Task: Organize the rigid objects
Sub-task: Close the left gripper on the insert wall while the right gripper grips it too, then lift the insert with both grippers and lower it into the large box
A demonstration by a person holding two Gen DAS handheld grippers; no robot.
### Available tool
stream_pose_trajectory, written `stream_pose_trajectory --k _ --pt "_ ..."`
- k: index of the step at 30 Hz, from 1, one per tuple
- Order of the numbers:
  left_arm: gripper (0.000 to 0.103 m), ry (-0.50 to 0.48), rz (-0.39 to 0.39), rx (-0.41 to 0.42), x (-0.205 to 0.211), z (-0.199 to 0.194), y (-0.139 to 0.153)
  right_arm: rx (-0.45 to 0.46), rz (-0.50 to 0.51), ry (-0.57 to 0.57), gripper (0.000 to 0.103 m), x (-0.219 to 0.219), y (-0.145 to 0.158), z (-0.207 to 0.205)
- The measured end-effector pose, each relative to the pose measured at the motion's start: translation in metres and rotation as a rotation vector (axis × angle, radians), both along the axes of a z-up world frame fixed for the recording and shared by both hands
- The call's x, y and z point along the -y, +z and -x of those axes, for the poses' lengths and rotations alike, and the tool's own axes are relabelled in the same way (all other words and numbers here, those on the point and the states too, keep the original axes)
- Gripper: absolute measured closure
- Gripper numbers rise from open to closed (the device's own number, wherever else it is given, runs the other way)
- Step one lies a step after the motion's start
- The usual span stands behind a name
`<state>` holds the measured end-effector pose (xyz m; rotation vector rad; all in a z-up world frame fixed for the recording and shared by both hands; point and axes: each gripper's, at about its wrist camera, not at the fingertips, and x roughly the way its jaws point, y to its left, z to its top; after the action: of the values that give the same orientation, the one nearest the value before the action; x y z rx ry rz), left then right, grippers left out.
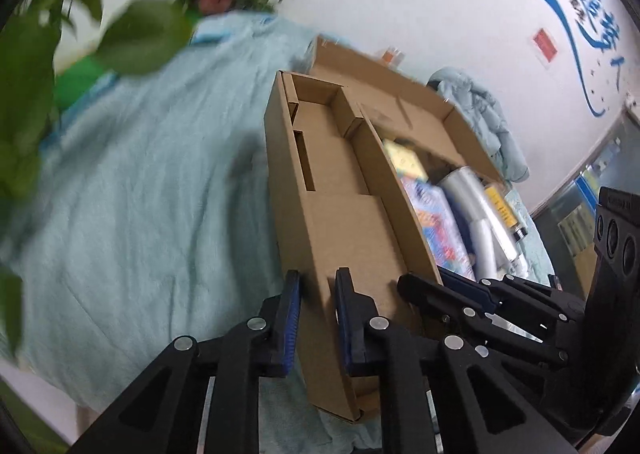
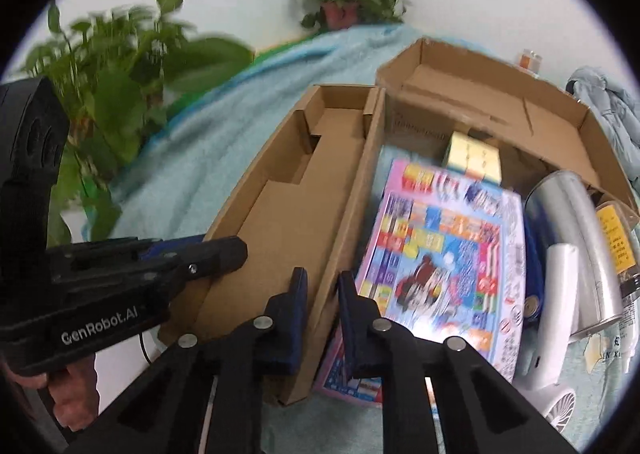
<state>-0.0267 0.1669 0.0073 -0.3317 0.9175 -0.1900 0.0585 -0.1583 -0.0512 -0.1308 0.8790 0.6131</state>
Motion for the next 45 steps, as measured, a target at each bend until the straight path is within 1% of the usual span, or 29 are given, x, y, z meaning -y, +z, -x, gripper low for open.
stream_pose_trajectory --k 3,6,9,12,14,17,19,22,23,25,28,30,33,36,38,41,43,45 --pt "0.089 -0.022 -0.03 0.077 0.009 -0.008 0.034 0.058 -0.064 -0.033 0.089 0.011 0.022 -0.001" --pt "0.089 -0.061 -0.079 0.159 0.025 -0.025 0.066 0.122 -0.115 -0.08 0.089 0.025 0.045 -0.011" --pt "0.089 -0.094 -0.087 0.215 0.038 -0.053 0.09 0.177 -0.139 -0.13 0.09 0.036 0.067 -0.034" --pt "0.09 -0.122 -0.104 0.265 0.054 -0.088 0.113 0.197 -0.153 -0.176 0.09 0.045 0.082 -0.061" --pt "0.089 -0.144 -0.107 0.284 0.065 -0.116 0.124 0.209 -0.154 -0.202 0.09 0.047 0.09 -0.078" --pt "0.089 -0.159 -0.087 0.269 0.076 -0.164 0.132 0.192 -0.16 -0.227 0.09 0.051 0.101 -0.113" --pt "0.09 -0.163 -0.077 0.249 0.081 -0.196 0.134 0.183 -0.144 -0.235 0.09 0.047 0.105 -0.134" --pt "0.089 -0.158 -0.079 0.207 0.087 -0.245 0.131 0.142 -0.126 -0.236 0.09 0.04 0.106 -0.17" --pt "0.089 -0.161 -0.089 0.191 0.089 -0.26 0.129 0.126 -0.125 -0.236 0.09 0.038 0.104 -0.173" --pt "0.09 -0.161 -0.094 0.155 0.09 -0.291 0.12 0.084 -0.119 -0.231 0.09 0.036 0.098 -0.195" --pt "0.09 -0.152 -0.113 0.094 0.087 -0.329 0.097 0.017 -0.109 -0.226 0.091 0.031 0.081 -0.227" --pt "0.09 -0.14 -0.137 0.063 0.084 -0.345 0.081 -0.033 -0.12 -0.225 0.091 0.027 0.068 -0.24" --pt "0.09 -0.128 -0.155 0.014 0.075 -0.359 0.055 -0.106 -0.122 -0.201 0.091 0.019 0.047 -0.256" --pt "0.09 -0.126 -0.197 -0.022 0.069 -0.362 0.026 -0.158 -0.125 -0.19 0.091 0.013 0.029 -0.266" --pt "0.088 -0.117 -0.212 -0.04 0.067 -0.364 0.012 -0.184 -0.131 -0.182 0.092 0.011 0.019 -0.272" --pt "0.087 -0.107 -0.217 -0.043 0.066 -0.364 0.0 -0.235 -0.133 -0.175 0.092 0.006 0.002 -0.279" --pt "0.087 -0.115 -0.263 -0.023 0.072 -0.36 -0.001 -0.275 -0.15 -0.195 0.092 0.005 -0.003 -0.284" --pt "0.088 -0.117 -0.3 -0.014 0.077 -0.358 0.001 -0.268 -0.144 -0.191 0.092 0.003 -0.003 -0.284"
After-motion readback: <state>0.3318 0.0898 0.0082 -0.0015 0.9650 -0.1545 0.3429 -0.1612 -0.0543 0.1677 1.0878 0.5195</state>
